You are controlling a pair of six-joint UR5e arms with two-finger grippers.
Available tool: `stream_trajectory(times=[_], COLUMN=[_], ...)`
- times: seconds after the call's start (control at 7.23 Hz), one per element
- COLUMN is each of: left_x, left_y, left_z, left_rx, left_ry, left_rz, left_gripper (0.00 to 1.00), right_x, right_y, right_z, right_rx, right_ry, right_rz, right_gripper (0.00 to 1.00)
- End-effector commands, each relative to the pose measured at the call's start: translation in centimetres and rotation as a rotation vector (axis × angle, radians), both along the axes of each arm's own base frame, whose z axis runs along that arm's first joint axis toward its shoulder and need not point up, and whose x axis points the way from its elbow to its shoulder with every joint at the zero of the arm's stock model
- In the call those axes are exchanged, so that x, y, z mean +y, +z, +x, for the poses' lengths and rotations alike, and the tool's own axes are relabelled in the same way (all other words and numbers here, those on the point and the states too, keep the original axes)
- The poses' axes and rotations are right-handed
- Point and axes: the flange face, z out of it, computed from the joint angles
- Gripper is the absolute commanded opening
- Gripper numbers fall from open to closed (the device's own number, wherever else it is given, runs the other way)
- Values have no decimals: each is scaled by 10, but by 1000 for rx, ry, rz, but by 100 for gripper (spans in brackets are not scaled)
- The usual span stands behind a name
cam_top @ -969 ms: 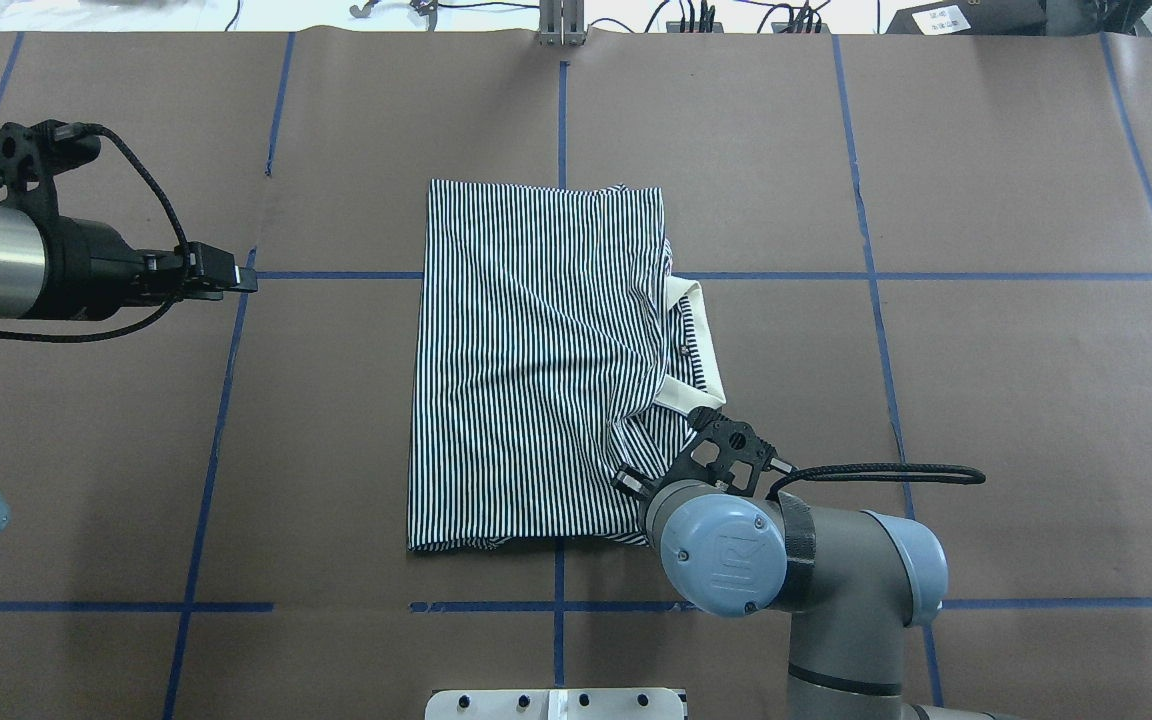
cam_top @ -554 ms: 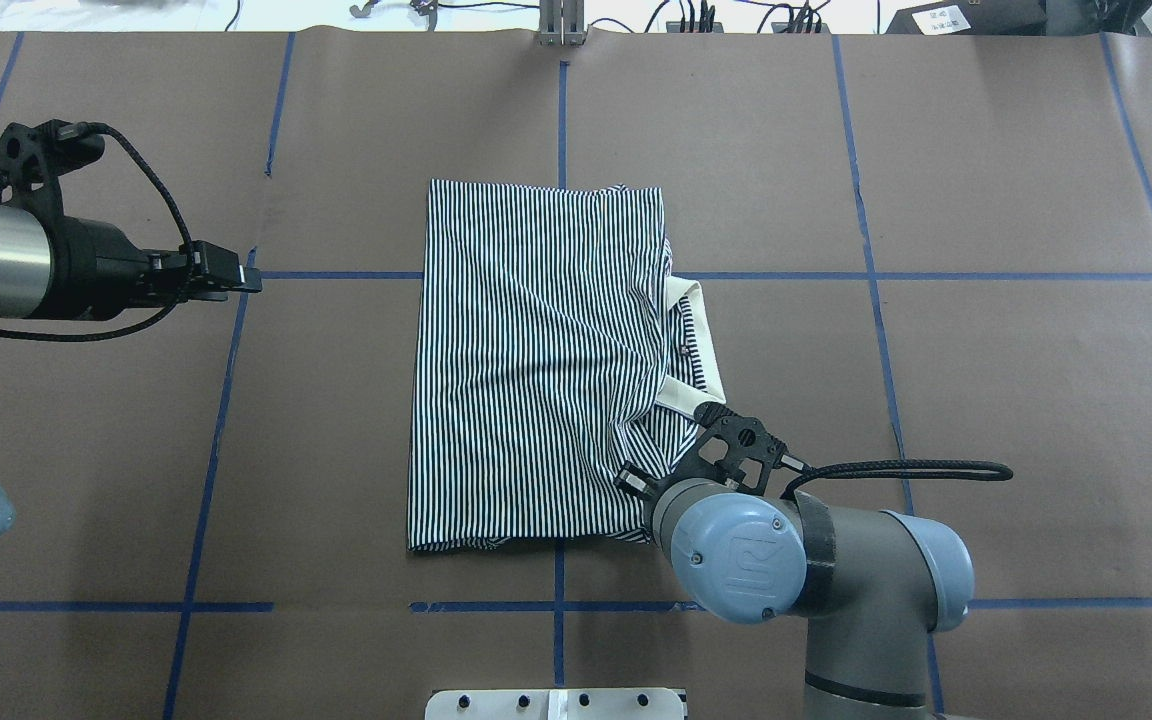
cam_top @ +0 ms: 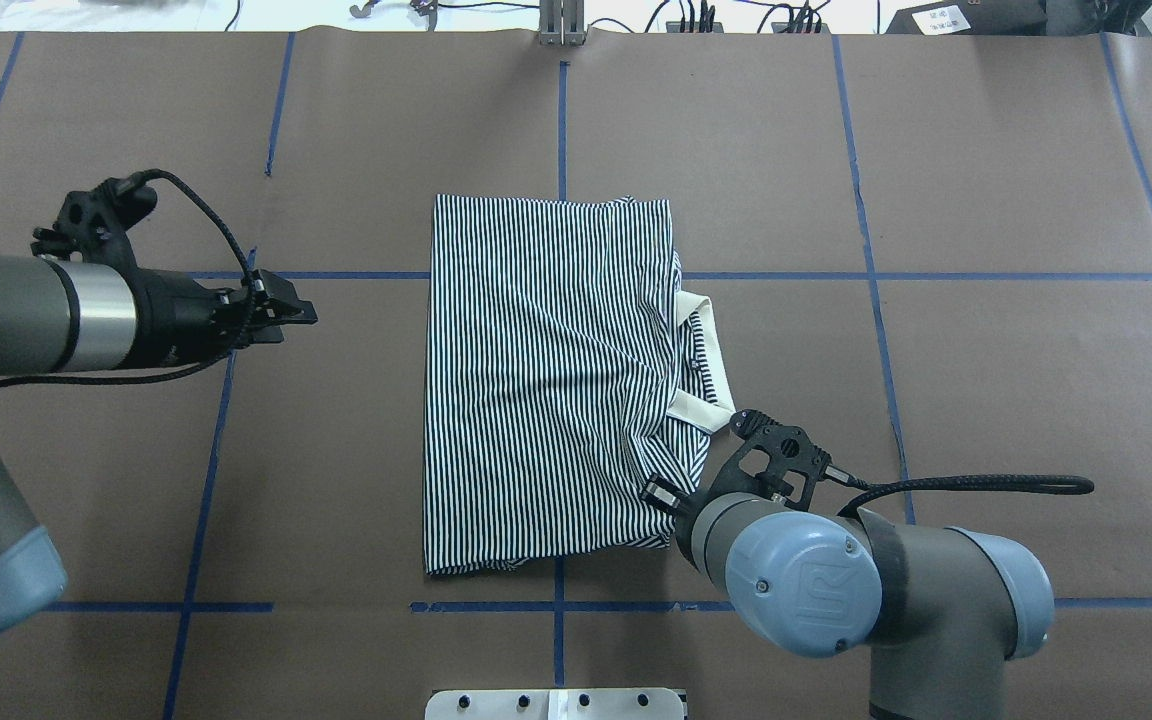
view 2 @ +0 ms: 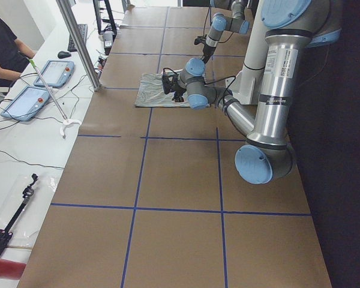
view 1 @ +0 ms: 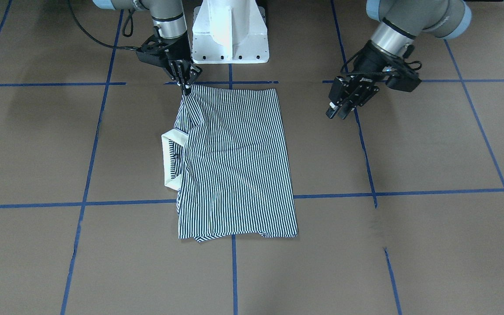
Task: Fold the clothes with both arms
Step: 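Lower the left gripper to the other near corner of the shirt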
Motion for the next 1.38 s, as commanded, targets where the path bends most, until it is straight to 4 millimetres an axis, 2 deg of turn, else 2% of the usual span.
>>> stream_trajectory(times=[0.0,0.14,0.28,0.42,0.69,0.83,1.11,1.25], left_x=[53,86,120,123,125,132,155,157], left_y=[-34,-41,-37,-25,-17,-22,-16,-14], left_z=[80,114,144,164,175,182,198,200], left_rx=[-42,-68,-92,-124,-164,-188,-208,-213], left_ry=[-8,21,56,63,66,78,112,115], left_rz=[-126,-172,-176,-192,-200,-207,-221,-222], left_gripper=[61,63,66,66,66,65,64,63], right_x=[7,7,7,8,8,8,9,9], right_y=[2,2,2,3,1,1,-1,0], right_z=[2,2,1,0,0,0,-1,-1], right_rx=[11,11,13,15,12,12,8,10], right_ry=[-6,-6,-7,-8,-9,-9,-12,-12], right_rz=[-4,-4,-3,-4,-4,-4,-5,-5], right_gripper=[0,0,0,0,0,0,0,0])
